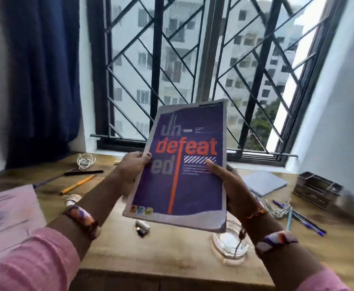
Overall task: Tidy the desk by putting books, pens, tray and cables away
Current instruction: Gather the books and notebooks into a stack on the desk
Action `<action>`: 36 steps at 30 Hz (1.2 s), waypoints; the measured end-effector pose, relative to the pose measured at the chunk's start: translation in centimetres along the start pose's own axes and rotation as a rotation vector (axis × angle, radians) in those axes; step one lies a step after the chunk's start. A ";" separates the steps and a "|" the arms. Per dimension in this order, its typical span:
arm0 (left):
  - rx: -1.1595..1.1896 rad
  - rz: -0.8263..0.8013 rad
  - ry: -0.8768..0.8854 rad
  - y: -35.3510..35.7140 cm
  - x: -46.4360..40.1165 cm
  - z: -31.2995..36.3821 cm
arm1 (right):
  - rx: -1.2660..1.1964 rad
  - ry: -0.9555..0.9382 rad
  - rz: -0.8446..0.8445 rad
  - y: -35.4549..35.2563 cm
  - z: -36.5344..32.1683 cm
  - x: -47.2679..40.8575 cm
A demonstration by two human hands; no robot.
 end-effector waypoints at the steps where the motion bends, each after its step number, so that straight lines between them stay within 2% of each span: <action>1: 0.103 0.014 0.022 0.5 0.4 -0.4 | 0.009 -0.001 0.001 0.0 -0.1 0.6; 5: 0.281 -0.019 0.010 2.5 1.8 -0.7 | 0.061 0.089 0.027 -0.4 -0.7 2.5; 7: 0.182 -0.070 -0.067 3.4 2.3 -0.7 | 0.142 0.100 0.095 -0.7 -1.9 2.6; 8: -0.023 -0.074 -0.109 3.4 2.2 -0.7 | 0.191 0.091 0.131 -0.8 -2.6 2.6; 11: -0.969 -0.093 -0.104 2.3 1.0 -1.8 | 0.329 0.094 0.208 -1.5 -3.1 3.0; 12: -1.215 -0.118 -0.113 1.9 0.8 -2.6 | 0.386 0.106 0.219 -1.9 -2.6 3.3; 14: -1.501 -0.144 -0.147 1.2 1.0 -4.7 | 0.500 0.138 0.247 -2.7 -1.4 4.0; 16: -1.630 -0.168 -0.154 0.7 1.6 -7.4 | 0.529 0.184 0.256 -3.2 0.0 4.6; 20: -1.660 -0.342 -0.307 0.0 3.3 -14.3 | 0.478 0.301 0.226 -4.3 3.2 4.4; 22: -1.637 -0.360 -0.295 -0.7 2.9 -16.5 | 0.428 0.336 0.218 -4.9 4.9 3.8; 27: -1.646 -0.319 -0.150 -1.3 -0.9 -18.6 | 0.377 0.394 0.200 -5.9 7.9 0.9; 30: -1.622 -0.243 -0.076 -2.6 -5.1 -18.0 | 0.368 0.445 0.165 -6.6 9.3 -0.9; 33: -1.636 -0.235 -0.025 -4.0 -8.2 -17.7 | 0.359 0.492 0.143 -7.3 10.6 -2.5; 36: -1.671 -0.035 -0.042 -5.6 -9.5 -17.7 | 0.364 0.546 0.102 -7.6 11.8 -4.4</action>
Point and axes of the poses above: each hand's wrist, its own x-axis away from the middle knuckle, its own y-axis out of the palm, z = x × y, the point moved 4 cm from there along -x, towards the middle knuckle, and after that the axes turned 10 degrees about -z, right-handed, at the moved point
